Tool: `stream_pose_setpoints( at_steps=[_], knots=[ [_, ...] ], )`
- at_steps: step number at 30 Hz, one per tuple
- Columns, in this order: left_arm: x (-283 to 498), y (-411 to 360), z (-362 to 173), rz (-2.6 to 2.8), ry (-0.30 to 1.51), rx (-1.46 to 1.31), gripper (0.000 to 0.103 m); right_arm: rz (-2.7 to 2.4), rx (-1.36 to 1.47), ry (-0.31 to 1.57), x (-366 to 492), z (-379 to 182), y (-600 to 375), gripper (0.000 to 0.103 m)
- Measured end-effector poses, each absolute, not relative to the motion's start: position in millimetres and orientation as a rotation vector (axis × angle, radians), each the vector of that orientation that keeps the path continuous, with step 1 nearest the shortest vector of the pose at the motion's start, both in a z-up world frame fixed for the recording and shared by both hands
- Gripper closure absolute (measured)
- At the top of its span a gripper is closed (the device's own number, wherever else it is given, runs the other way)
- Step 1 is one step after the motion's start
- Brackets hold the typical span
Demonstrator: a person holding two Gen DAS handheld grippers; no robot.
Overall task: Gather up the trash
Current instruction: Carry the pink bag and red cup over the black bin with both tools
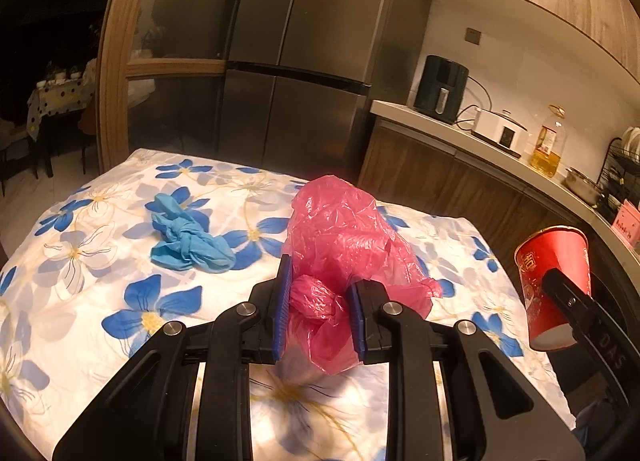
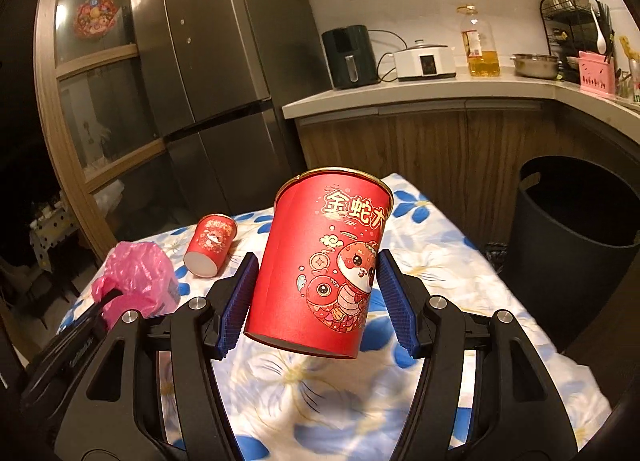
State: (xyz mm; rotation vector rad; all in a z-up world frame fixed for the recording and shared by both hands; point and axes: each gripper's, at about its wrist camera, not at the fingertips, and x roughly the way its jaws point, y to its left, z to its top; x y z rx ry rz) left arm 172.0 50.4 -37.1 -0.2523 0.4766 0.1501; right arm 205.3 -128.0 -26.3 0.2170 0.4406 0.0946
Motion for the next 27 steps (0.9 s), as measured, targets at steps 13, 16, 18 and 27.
stream_pose_setpoints(
  at_steps=[13, 16, 18, 27],
  knots=[
    [159.8, -18.4, -21.9, 0.064, 0.466, -0.192, 0.077, 0.053, 0.246, 0.382, 166.3, -11.9, -187.9, 0.043],
    [161.1, -38.1, -19.0, 0.035, 0.466, -0.176, 0.077, 0.031, 0.252, 0.372, 160.9, -10.9, -203.5, 0.043],
    [162.3, -52.6, -16.4, 0.011, 0.463, -0.163, 0.077, 0.016, 0.256, 0.366, 157.6, -11.1, -212.2, 0.043],
    [168.7, -108.9, -6.8, -0.071, 0.446, -0.112, 0.077, -0.052, 0.287, 0.332, 146.9, -6.7, -259.0, 0.043]
  ],
)
